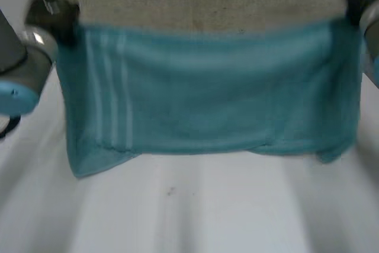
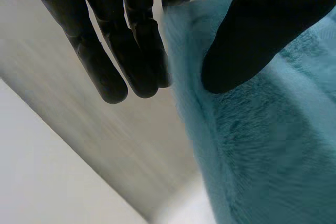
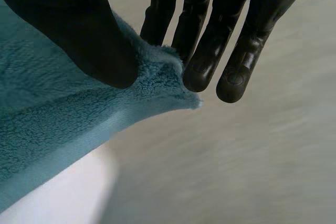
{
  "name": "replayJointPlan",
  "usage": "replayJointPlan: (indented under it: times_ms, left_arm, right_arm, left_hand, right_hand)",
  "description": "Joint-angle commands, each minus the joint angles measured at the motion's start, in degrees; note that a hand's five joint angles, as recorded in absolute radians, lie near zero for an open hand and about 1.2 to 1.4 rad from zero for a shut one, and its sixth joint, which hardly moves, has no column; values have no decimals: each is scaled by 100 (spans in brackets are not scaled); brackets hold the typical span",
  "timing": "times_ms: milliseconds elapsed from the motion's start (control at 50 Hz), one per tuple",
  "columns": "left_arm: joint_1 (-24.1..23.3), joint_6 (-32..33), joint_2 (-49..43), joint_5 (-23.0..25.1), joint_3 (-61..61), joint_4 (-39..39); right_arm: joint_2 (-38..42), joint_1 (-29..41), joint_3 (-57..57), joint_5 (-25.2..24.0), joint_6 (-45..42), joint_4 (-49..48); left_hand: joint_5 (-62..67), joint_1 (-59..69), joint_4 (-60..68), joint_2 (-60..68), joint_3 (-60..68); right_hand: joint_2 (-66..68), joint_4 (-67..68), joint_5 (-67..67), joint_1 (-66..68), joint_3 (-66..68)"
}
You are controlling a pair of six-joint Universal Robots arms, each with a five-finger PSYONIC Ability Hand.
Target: Fold the laundry
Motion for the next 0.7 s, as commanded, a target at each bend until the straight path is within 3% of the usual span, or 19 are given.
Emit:
replayJointPlan:
  times_ms: [20, 160, 340, 420, 600, 700]
  left_arm:
    - [-29, -47, 691, -417, 483, 2213]
    - [-126, -170, 823, -567, -51, 1758]
    - [-12, -943, 727, -471, -1773, 1642]
    - [-29, -979, 561, -321, -2230, 1808]
    - [-126, -909, -134, -101, -3163, 2407]
    - [-134, -786, -135, -92, -3462, 2363]
  right_arm:
    - [-701, 51, -194, 172, 465, -2007]
    - [-1555, 42, 1493, -135, 544, -2062]
    - [-1592, 7, 3331, -750, 562, -2053]
    - [-1565, -2, 3809, -830, 579, -2018]
    - [-425, -28, 4529, -813, 588, -2000]
    - [-317, -37, 4757, -743, 588, -1974]
  left_hand:
    - [1474, 1555, 1148, 1156, 1152]
    - [1474, 1555, 1148, 1156, 1152]
    - [1474, 1555, 1148, 1156, 1152]
    - [1474, 1555, 1148, 1156, 1152]
    - [1474, 1555, 1148, 1156, 1152]
    - [1474, 1555, 1148, 1156, 1152]
  right_hand:
    - [1240, 1169, 1469, 2550, 1196]
    - [1240, 1169, 1469, 2550, 1196]
    - [1240, 1169, 1469, 2550, 1196]
    - [1240, 1169, 1469, 2550, 1196]
    - [1240, 1169, 1469, 2550, 1196]
    - [1240, 1169, 1469, 2550, 1196]
